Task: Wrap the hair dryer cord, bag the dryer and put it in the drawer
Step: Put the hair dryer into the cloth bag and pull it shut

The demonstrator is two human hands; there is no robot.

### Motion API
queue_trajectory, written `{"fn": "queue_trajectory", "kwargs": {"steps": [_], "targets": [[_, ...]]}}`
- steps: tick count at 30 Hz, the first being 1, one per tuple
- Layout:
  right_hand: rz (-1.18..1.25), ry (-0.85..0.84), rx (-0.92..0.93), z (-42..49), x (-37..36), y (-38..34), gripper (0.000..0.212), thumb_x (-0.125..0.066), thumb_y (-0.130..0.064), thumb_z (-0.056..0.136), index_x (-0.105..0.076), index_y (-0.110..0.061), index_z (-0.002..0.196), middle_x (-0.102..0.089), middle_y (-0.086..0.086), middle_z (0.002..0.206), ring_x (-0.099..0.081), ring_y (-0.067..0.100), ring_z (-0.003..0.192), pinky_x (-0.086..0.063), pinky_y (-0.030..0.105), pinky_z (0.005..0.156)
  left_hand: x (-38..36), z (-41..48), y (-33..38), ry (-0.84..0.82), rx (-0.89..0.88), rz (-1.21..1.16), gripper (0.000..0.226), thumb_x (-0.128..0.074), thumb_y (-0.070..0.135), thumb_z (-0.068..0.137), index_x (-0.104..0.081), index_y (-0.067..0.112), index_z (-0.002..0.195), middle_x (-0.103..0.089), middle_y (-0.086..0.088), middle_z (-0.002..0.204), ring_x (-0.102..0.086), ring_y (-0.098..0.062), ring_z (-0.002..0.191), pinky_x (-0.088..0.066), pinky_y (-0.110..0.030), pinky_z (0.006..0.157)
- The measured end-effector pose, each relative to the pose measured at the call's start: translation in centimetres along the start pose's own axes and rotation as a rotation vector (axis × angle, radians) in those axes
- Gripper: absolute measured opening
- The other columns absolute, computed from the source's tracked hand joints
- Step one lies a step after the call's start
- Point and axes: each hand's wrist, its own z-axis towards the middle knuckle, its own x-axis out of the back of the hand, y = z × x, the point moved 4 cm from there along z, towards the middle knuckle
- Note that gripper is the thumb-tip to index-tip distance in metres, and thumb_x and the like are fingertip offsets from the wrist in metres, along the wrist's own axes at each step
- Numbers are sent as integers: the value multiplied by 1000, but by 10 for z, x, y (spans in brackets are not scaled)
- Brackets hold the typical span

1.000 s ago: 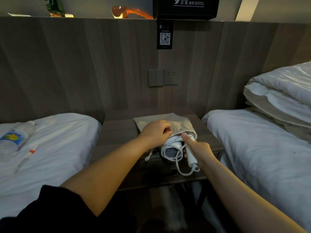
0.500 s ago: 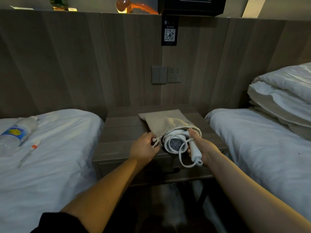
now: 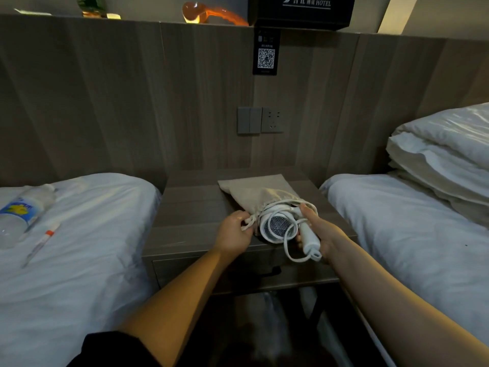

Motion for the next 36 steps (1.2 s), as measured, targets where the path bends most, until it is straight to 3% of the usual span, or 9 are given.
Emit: {"fn": "queue_trajectory", "kwargs": {"steps": [7, 11, 13, 17, 19, 21, 23, 29, 36], "targets": [[128, 129, 52, -2, -1, -1, 47, -67, -49, 79, -59, -8, 101, -62, 10, 58, -58, 18, 40, -48, 24, 37, 0, -15, 8, -330, 77, -247, 26, -60, 1, 85, -54, 19, 66, -53, 0, 66, -48, -1, 58, -37, -12, 56], [-10, 212, 66, 33, 17, 15, 121, -84, -69, 19, -57, -11, 122, -68, 16, 108, -66, 28, 71, -57, 41, 63, 6, -13, 9, -381, 121, -176, 12, -63, 8, 84, -61, 15, 74, -57, 1, 65, -49, -5, 61, -38, -21, 59], [14, 201, 97, 48, 24, 20, 129, -83, -69, 8, -56, -13, 121, -68, 17, 111, -69, 31, 79, -58, 48, 73, 13, -10, 11, -314, 148, -163, 10, -61, 17, 85, -64, 14, 76, -60, -3, 72, -53, -12, 69, -39, -26, 66], [-71, 205, 174, 4, 2, 8, 118, -80, -70, 17, -58, -7, 114, -69, 19, 103, -68, 32, 78, -58, 49, 76, 39, 9, 38, 71, -5, -74, 16, -59, 26, 85, -57, 17, 72, -54, 2, 71, -50, -10, 67, -39, -26, 63], [-132, 186, 187, -5, -6, 4, 99, -80, -65, 30, -60, -6, 107, -69, 20, 99, -67, 33, 76, -58, 49, 75, 34, 24, 54, 24, -50, 65, 15, -59, 33, 83, -62, 21, 92, -58, 3, 90, -55, -11, 83, -45, -26, 73], [-180, 167, 200, -9, -10, 2, 81, -80, -59, 44, -63, -5, 102, -69, 20, 97, -67, 34, 77, -58, 52, 78, 16, 39, 63, -129, -71, 220, 36, -58, 38, 84, -60, 20, 115, -57, 0, 113, -53, -16, 105, -44, -30, 86], [-210, 144, 205, -10, -11, 1, 82, -80, -59, 43, -64, -5, 102, -69, 20, 96, -67, 34, 78, -57, 53, 78, 3, 48, 69, -219, -78, 315, 38, -55, 38, 86, -60, 18, 118, -58, -4, 120, -53, -20, 109, -44, -32, 86], [-206, 43, 160, -13, -11, 1, 56, -75, -41, 72, -61, -3, 109, -65, 16, 83, -62, 25, 64, -53, 40, 65, -1, 59, 78, -212, -75, 328, 27, -58, 29, 87, -72, 7, 81, -71, -12, 86, -64, -25, 79, -52, -41, 74], [-212, 161, 168, -9, -21, -10, 60, -73, -47, 72, -59, -5, 112, -67, 19, 105, -67, 34, 91, -55, 50, 86, 2, 52, 104, -131, -232, 186, 22, -55, 25, 90, -70, 9, 87, -57, 2, 78, -54, -15, 76, -38, -30, 66]]}}
